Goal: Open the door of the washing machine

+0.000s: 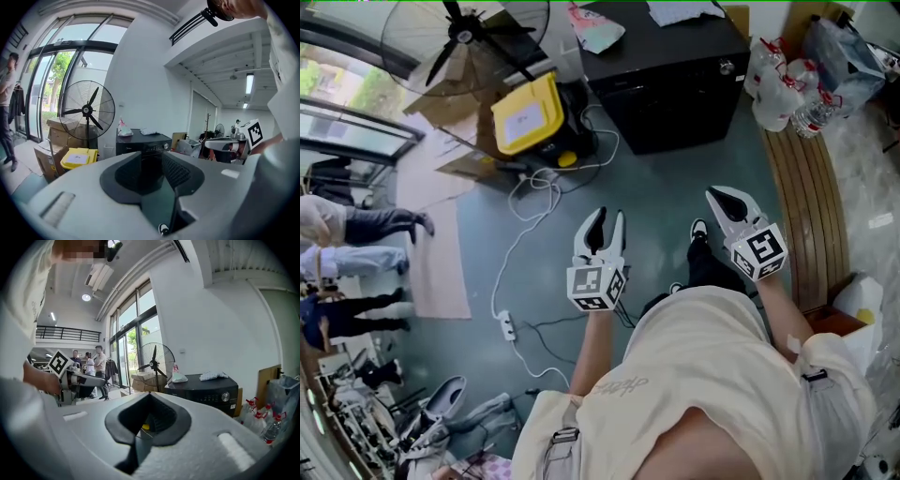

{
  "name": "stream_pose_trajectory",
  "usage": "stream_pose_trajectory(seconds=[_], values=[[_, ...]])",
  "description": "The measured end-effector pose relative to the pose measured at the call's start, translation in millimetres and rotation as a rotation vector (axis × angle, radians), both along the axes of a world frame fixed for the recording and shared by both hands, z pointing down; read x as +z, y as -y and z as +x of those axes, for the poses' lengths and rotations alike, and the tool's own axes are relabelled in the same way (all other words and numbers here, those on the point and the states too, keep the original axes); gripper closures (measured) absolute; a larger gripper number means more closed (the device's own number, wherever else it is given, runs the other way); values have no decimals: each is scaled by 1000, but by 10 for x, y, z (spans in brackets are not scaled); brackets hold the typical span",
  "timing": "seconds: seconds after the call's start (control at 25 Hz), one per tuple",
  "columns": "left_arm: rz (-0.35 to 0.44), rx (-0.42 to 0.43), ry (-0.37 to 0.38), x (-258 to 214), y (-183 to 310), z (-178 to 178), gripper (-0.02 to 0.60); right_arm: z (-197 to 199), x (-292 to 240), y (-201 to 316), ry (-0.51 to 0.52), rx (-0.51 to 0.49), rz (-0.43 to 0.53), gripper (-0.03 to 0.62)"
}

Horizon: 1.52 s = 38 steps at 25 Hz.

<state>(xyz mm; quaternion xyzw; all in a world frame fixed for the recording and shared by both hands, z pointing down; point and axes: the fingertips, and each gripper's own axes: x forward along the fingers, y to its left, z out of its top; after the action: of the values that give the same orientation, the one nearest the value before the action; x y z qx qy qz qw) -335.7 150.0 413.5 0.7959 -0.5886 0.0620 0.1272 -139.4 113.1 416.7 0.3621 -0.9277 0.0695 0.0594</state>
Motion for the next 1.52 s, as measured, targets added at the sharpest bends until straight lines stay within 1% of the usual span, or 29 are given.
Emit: stream_pose_trajectory(seconds=[0.2, 0.48, 0.64, 0.84, 1.08, 1.24, 1.4, 1.52], values=[[21, 2, 29, -160, 592, 74, 426, 22, -91, 627, 33, -18, 25, 594], [28, -18, 24, -302, 1389, 146, 426, 145, -129, 1453, 51, -31, 16, 594], [20, -26, 19, -295, 1736, 169, 426, 139, -98, 1775, 54, -43, 11, 594], [-9, -23, 24, -243, 1955, 195, 428, 188, -35, 1981, 61, -32, -25, 594], [-23, -7, 22, -134, 2224, 63, 428, 158, 21, 2268, 34, -6, -30, 593], [-25, 35, 23, -32, 2498, -67, 430, 64, 14, 2483, 13, 33, -20, 594], [-3, 88, 85, -36, 2865, -228, 430, -56, -26, 2786, -8, 84, -9, 594], [21, 116, 86, -84, 3196, -381, 430, -173, -93, 3042, -24, 112, 5, 594]])
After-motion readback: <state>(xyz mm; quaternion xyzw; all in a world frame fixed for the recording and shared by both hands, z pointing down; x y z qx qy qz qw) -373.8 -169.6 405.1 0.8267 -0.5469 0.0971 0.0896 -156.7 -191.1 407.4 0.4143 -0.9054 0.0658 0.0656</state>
